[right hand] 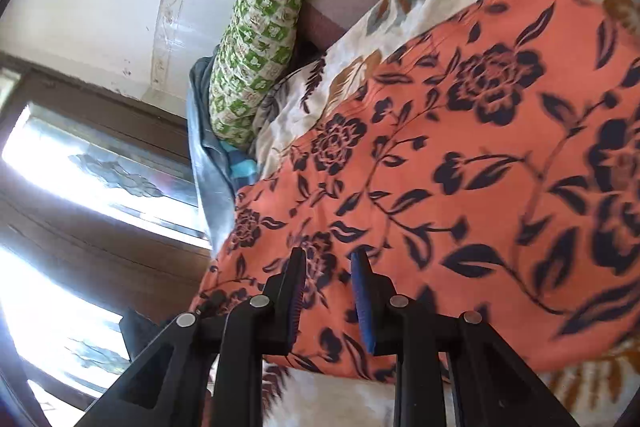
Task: Fold small clothes
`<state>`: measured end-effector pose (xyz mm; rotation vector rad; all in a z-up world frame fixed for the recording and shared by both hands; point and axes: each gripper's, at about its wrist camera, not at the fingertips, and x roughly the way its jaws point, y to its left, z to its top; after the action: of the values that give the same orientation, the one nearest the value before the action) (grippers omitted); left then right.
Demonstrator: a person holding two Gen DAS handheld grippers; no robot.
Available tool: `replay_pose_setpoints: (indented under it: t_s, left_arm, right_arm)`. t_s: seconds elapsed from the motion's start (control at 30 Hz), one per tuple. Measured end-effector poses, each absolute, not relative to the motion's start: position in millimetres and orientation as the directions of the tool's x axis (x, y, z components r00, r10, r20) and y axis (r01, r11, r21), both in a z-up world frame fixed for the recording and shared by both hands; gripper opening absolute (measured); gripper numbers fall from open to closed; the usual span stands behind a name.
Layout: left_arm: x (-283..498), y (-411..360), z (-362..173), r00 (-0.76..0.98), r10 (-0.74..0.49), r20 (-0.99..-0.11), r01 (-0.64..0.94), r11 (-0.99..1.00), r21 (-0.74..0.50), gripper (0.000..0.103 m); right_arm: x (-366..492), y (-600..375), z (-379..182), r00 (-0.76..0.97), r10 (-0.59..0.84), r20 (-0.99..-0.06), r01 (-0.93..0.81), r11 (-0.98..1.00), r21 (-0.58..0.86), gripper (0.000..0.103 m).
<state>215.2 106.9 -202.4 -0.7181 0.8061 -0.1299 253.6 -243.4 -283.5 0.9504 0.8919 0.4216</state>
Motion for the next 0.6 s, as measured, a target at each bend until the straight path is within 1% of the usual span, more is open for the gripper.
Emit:
replay_pose_setpoints:
  t_s: [0.03, 0.07, 0.1, 0.13, 0.17, 0.2, 0.33, 0.43, 0.5, 0.6]
  left_arm:
    - [217.0, 101.5, -194.0, 0.698, -0.372, -0.612, -0.136, 0.77, -0.623, 0.022]
    - [218.2, 95.1, -185.3, 0.699, -0.373, -0.61, -0.117, 0.782, -0.612, 0.022]
    - [218.8, 87.4, -175.4, 0.702, -0.363, -0.613, -0.099, 0.802, -0.589, 0.022]
    - [218.7, 78.8, -165.1, 0.709, -0.354, -0.61, -0.074, 0.822, -0.564, 0.022]
    - [218.0, 69.5, -155.0, 0.718, -0.354, -0.6, -0.045, 0.836, -0.547, 0.022]
    - [217.1, 59.4, -145.8, 0.723, -0.356, -0.592, -0.02, 0.846, -0.533, 0.022]
    - [219.3, 7.8, -112.0, 0.715, -0.385, -0.584, 0.078, 0.874, -0.48, 0.021]
    - [223.5, -46.7, -92.8, 0.7, -0.384, -0.602, 0.156, 0.905, -0.397, 0.021]
    - [228.2, -88.0, -88.2, 0.684, -0.398, -0.612, 0.212, 0.911, -0.355, 0.021]
    - [236.9, -157.7, -97.5, 0.635, -0.422, -0.647, 0.291, 0.907, -0.305, 0.021]
  right_arm:
    - [264.3, -238.1, -300.5, 0.536, 0.651, -0.538, 0.123, 0.57, 0.812, 0.031]
    - [270.9, -232.7, -315.1, 0.492, 0.657, -0.57, 0.144, 0.585, 0.798, 0.028]
    - [269.9, -236.1, -315.8, 0.516, 0.658, -0.549, 0.131, 0.573, 0.809, 0.024]
    - [268.7, -240.1, -312.9, 0.511, 0.67, -0.539, 0.14, 0.553, 0.821, 0.023]
    - [267.4, -245.1, -308.9, 0.495, 0.68, -0.54, 0.156, 0.542, 0.826, 0.026]
    - [263.9, -254.7, -302.8, 0.509, 0.671, -0.539, 0.163, 0.54, 0.826, 0.026]
    - [238.8, -332.2, -280.2, 0.68, 0.527, -0.509, 0.22, 0.516, 0.828, 0.026]
    - [204.6, -391.0, -272.2, 0.781, 0.377, -0.498, 0.286, 0.493, 0.822, 0.028]
    - [183.3, -429.1, -268.4, 0.817, 0.306, -0.489, 0.334, 0.44, 0.834, 0.028]
    - [155.4, -476.9, -258.7, 0.869, 0.234, -0.435, 0.351, 0.328, 0.877, 0.028]
